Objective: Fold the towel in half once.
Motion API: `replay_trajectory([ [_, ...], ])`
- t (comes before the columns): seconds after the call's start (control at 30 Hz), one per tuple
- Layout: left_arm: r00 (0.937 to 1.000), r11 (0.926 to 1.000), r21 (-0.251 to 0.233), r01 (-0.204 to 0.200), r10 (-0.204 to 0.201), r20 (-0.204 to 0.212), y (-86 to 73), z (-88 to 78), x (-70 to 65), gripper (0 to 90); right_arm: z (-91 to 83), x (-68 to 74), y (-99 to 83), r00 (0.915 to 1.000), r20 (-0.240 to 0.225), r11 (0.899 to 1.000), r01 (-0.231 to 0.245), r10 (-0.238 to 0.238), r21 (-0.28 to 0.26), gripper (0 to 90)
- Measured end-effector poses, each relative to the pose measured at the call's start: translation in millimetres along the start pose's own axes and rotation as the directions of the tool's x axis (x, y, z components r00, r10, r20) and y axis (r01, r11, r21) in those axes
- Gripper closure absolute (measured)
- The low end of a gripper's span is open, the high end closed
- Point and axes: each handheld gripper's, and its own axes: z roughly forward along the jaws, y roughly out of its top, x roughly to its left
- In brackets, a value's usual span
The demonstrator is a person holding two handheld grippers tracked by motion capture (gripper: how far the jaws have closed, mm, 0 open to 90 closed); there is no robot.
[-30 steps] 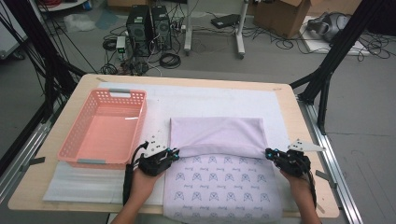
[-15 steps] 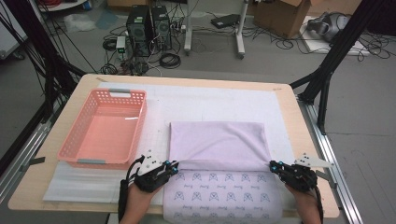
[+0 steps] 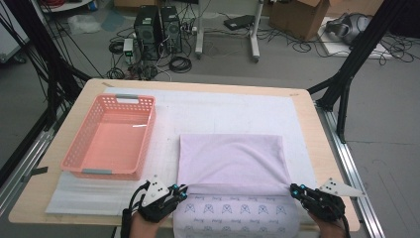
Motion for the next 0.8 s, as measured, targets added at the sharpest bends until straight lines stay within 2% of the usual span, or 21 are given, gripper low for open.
replay_trajectory([
  [0.5, 1.0, 1.0, 0.005, 0.005, -0.005, 0.003, -9.5, -12.5, -11.7, 83.8, -15.4, 12.8, -11.2, 1.0, 0.002, 1.0, 0.001, -0.001, 0.01, 84.9],
  [0.67, 0.9998, 1.0, 0.006, 0.004, -0.004, 0.017, -11.8, -19.4, -16.0, 83.9, -20.1, 15.7, -13.1, 1.0, -0.004, 1.0, -0.008, 0.008, 0.012, 84.9],
  [0.8, 0.9996, 0.9998, 0.017, 0.0, -0.001, 0.028, -16.7, -23.7, -19.9, 83.8, -25.3, 17.7, -16.8, 1.0, -0.001, 1.0, 0.005, -0.005, 0.031, 85.0],
])
